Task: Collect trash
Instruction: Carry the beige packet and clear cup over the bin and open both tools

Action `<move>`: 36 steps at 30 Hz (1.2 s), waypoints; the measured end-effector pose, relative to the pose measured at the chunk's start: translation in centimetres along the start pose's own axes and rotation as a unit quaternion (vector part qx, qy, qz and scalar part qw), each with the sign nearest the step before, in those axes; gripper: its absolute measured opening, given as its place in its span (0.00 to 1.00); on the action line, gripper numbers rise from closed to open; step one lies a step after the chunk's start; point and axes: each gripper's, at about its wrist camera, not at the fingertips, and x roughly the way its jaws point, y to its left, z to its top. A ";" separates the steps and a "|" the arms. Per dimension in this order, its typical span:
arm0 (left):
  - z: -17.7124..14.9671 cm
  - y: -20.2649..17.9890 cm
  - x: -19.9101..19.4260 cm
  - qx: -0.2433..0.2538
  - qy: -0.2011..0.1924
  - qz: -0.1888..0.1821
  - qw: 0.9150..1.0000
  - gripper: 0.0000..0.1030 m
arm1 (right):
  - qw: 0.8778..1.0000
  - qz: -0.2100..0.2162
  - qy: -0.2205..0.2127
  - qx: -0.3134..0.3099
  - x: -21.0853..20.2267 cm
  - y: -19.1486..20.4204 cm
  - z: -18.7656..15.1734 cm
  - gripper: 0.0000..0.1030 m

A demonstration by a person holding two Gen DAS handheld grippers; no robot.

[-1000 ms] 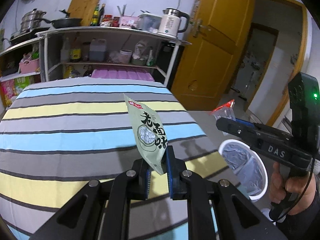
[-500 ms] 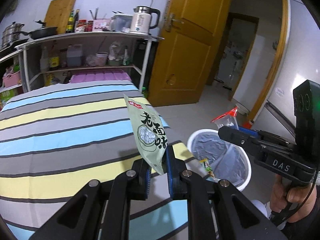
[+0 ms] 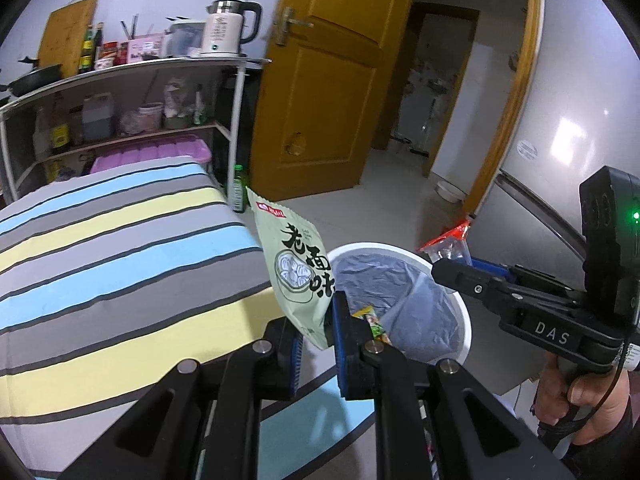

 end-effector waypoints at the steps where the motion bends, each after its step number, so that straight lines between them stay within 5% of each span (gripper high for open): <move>1: 0.1 -0.3 0.4 0.003 0.003 -0.004 1.000 0.14 | 1.000 -0.002 0.001 0.003 0.0 -0.4 -0.1 0.28; 21: 0.2 -4.1 7.6 0.030 0.070 -0.047 0.996 0.16 | 0.997 -0.046 0.036 0.057 1.5 -6.7 -1.9 0.28; 26: 0.3 -4.4 9.1 0.029 0.087 -0.050 0.995 0.28 | 0.995 -0.050 0.052 0.068 2.5 -7.8 -2.5 0.29; 31: 0.0 -4.3 9.6 0.025 0.095 -0.048 0.994 0.30 | 0.993 -0.052 0.072 0.073 3.6 -8.3 -3.1 0.29; 36: 0.1 -3.9 9.3 0.019 0.090 -0.047 0.995 0.34 | 0.993 -0.055 0.081 0.071 3.9 -8.3 -3.5 0.45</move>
